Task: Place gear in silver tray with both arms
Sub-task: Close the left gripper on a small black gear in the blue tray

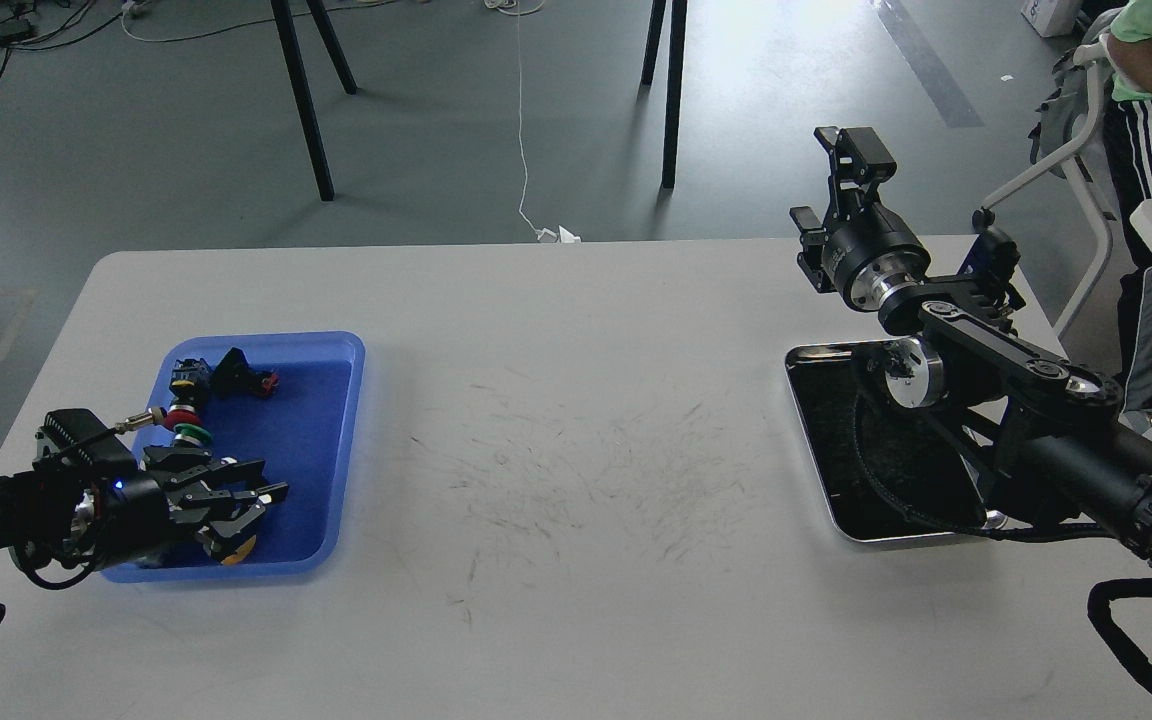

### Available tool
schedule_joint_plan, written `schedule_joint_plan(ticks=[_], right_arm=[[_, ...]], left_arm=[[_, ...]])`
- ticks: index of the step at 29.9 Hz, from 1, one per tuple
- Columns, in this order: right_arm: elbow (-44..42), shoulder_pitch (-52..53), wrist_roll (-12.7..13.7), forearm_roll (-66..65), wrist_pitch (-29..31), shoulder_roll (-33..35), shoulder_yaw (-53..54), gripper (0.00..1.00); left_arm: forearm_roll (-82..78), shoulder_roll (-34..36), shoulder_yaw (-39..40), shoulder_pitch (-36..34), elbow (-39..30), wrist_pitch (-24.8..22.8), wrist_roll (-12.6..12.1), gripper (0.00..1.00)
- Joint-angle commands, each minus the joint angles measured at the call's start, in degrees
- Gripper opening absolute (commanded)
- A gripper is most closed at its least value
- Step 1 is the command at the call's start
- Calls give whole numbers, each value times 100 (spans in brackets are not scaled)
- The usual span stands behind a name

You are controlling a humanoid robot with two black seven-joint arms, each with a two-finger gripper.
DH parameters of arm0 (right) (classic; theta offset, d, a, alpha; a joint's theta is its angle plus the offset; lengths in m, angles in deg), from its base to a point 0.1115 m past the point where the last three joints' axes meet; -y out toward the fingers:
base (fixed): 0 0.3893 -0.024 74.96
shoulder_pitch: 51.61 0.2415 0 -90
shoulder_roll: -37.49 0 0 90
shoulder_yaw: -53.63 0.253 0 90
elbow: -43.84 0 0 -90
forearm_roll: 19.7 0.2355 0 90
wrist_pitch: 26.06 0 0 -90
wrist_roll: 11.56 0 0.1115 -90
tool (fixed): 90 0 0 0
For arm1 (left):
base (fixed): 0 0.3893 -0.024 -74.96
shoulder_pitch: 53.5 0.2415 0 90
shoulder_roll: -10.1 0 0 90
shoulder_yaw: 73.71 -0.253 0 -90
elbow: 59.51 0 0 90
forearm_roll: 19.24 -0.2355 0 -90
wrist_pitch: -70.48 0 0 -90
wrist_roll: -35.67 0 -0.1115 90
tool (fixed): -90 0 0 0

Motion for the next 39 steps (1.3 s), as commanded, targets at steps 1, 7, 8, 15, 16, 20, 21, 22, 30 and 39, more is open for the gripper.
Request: schedule_joint_plan(ticks=[1, 7, 8, 15, 16, 20, 21, 22, 30, 39], right_arm=[[7, -3, 0, -17, 2, -4, 9, 96], [7, -3, 0, -17, 2, -4, 0, 96], [-2, -3, 0, -17, -7, -4, 0, 96], [-2, 6, 0, -17, -7, -4, 0, 96], [-2, 6, 0, -17, 2, -4, 0, 96], [-2, -3, 0, -17, -7, -4, 0, 96], [-2, -3, 0, -17, -7, -4, 0, 96], [-2, -11, 0, -17, -7, -4, 0, 96], [-2, -11, 0, -34, 2, -4, 0, 96], [-2, -3, 0, -17, 2, -4, 0, 96]], left_arm=[[24, 48, 5, 4, -16, -29, 34, 38], [50, 66, 23, 4, -43, -2, 34, 36], [59, 66, 32, -5, -51, 7, 34, 35], [226, 66, 41, -49, -121, 15, 34, 25], [234, 57, 32, -49, -139, 15, 34, 25], [235, 66, 23, -31, -157, -2, 34, 25], [235, 66, 23, -31, -157, -20, 34, 25], [226, 75, 14, -40, -157, -37, 34, 26], [235, 101, -100, -31, -78, -20, 34, 33], [235, 128, -109, -31, -95, -11, 34, 42]])
